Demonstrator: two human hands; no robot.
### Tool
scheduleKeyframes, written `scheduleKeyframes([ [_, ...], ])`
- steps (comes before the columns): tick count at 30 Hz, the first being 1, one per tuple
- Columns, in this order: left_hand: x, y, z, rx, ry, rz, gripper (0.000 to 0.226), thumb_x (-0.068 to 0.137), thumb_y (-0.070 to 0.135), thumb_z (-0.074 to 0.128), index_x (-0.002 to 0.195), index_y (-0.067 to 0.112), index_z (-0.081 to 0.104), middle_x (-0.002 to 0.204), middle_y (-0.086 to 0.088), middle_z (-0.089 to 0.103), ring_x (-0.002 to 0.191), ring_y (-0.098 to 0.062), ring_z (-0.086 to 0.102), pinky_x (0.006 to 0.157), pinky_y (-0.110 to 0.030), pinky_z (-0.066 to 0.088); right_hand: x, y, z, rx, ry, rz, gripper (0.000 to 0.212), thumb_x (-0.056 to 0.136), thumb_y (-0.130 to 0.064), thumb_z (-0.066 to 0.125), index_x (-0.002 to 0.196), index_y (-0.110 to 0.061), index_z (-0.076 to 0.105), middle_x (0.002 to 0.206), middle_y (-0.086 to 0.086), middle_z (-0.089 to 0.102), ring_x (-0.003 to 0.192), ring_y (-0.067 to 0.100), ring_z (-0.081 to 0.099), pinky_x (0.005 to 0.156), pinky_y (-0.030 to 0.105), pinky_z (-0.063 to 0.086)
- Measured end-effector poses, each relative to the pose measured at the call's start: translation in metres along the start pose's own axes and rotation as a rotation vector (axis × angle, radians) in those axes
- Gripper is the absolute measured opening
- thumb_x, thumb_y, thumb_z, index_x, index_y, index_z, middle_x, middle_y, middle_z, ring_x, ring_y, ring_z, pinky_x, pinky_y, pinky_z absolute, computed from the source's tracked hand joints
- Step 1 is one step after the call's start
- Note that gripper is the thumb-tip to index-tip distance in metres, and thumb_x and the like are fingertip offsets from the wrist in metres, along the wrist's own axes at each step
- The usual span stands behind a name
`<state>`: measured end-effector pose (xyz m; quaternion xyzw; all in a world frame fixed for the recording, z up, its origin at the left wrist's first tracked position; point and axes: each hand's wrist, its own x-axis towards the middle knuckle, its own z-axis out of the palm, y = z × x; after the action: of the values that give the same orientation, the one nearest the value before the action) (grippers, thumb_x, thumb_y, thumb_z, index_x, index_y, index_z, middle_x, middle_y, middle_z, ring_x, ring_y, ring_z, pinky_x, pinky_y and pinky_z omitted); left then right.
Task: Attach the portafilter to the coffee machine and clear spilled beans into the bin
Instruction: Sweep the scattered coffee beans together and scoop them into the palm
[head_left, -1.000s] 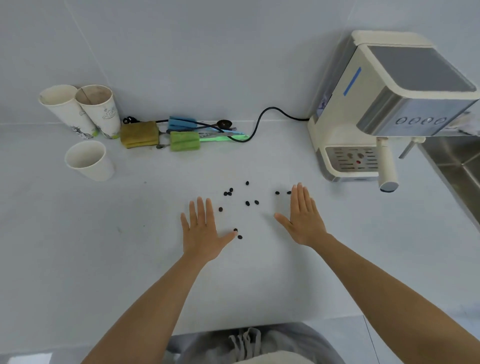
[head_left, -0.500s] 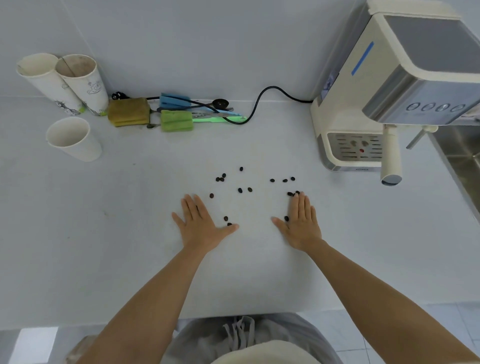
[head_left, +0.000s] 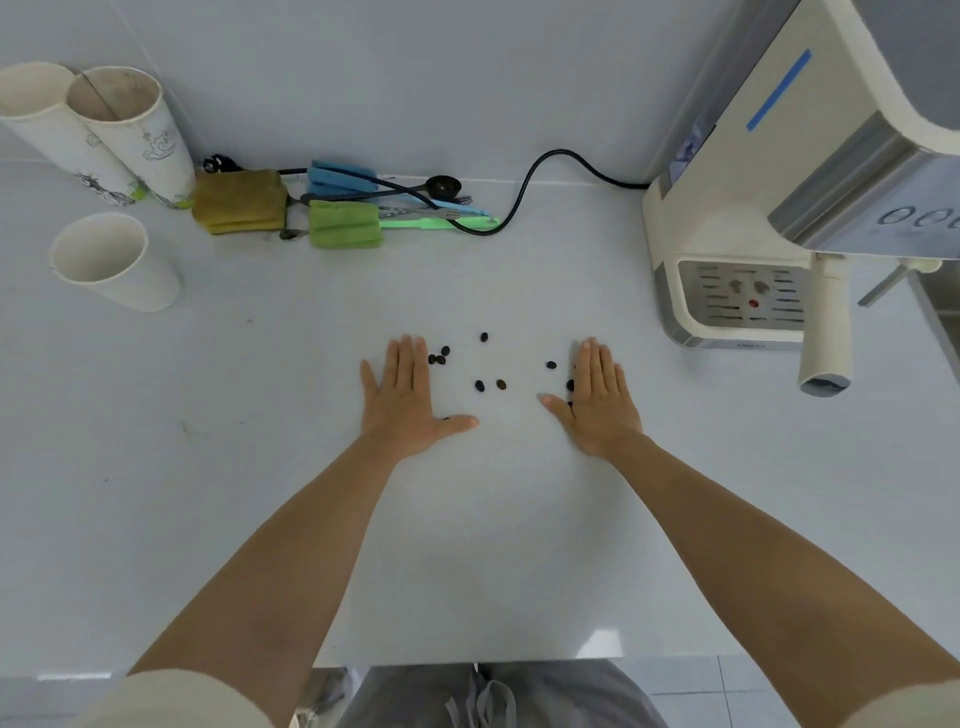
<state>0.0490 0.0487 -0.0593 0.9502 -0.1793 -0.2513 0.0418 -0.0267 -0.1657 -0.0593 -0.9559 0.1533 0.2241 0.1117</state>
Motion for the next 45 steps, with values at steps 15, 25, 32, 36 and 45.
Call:
scheduleKeyframes([
  [15,0.052,0.016,-0.017,0.110,0.051,0.372,0.108,0.076,0.071,0.040,0.147,0.008,-0.013,0.159,-0.002,-0.009,0.146,-0.015,-0.011,0.117,-0.042,-0.010,0.048,-0.044,-0.014,-0.109,-0.049,-0.352,0.075,0.097,-0.050,0.023,0.146,-0.011,-0.016,0.157,0.003,-0.019,0.144,0.020,-0.021,0.117,0.035,-0.012],
  [25,0.027,0.018,-0.004,-0.005,0.048,0.374,0.099,0.084,0.060,0.042,0.146,0.005,-0.012,0.159,-0.004,-0.006,0.146,-0.015,-0.009,0.118,-0.037,-0.009,0.038,-0.055,-0.004,-0.149,-0.069,-0.447,0.067,0.096,-0.048,0.010,0.145,-0.012,-0.017,0.157,0.000,-0.019,0.143,0.020,-0.021,0.118,0.036,-0.011],
  [32,-0.006,0.016,0.005,-0.053,0.032,0.358,0.100,0.084,0.057,0.046,0.145,0.005,-0.014,0.159,-0.003,-0.009,0.146,-0.014,-0.011,0.116,-0.030,-0.012,0.012,-0.060,0.011,-0.100,-0.050,-0.517,0.082,0.061,-0.061,-0.023,0.130,-0.017,-0.028,0.138,-0.006,-0.033,0.129,0.010,-0.032,0.114,0.032,-0.016],
  [36,-0.018,0.014,0.009,-0.115,0.009,0.324,0.101,0.083,0.056,0.049,0.146,0.005,-0.012,0.159,-0.003,-0.009,0.146,-0.013,-0.010,0.116,-0.028,-0.010,0.004,-0.064,0.017,-0.048,-0.061,-0.522,0.083,0.075,-0.066,-0.009,0.137,-0.013,-0.025,0.147,-0.003,-0.028,0.133,0.009,-0.030,0.116,0.031,-0.015],
  [45,-0.048,0.007,-0.006,-1.224,0.112,-0.163,0.055,0.091,0.019,0.053,0.141,0.012,0.034,0.149,-0.003,0.037,0.135,-0.015,0.036,0.111,-0.027,0.025,-0.003,-0.061,0.013,0.060,0.190,-0.598,0.082,0.084,-0.057,0.035,0.147,-0.006,0.020,0.153,0.012,0.027,0.140,0.028,0.026,0.117,0.037,0.018],
])
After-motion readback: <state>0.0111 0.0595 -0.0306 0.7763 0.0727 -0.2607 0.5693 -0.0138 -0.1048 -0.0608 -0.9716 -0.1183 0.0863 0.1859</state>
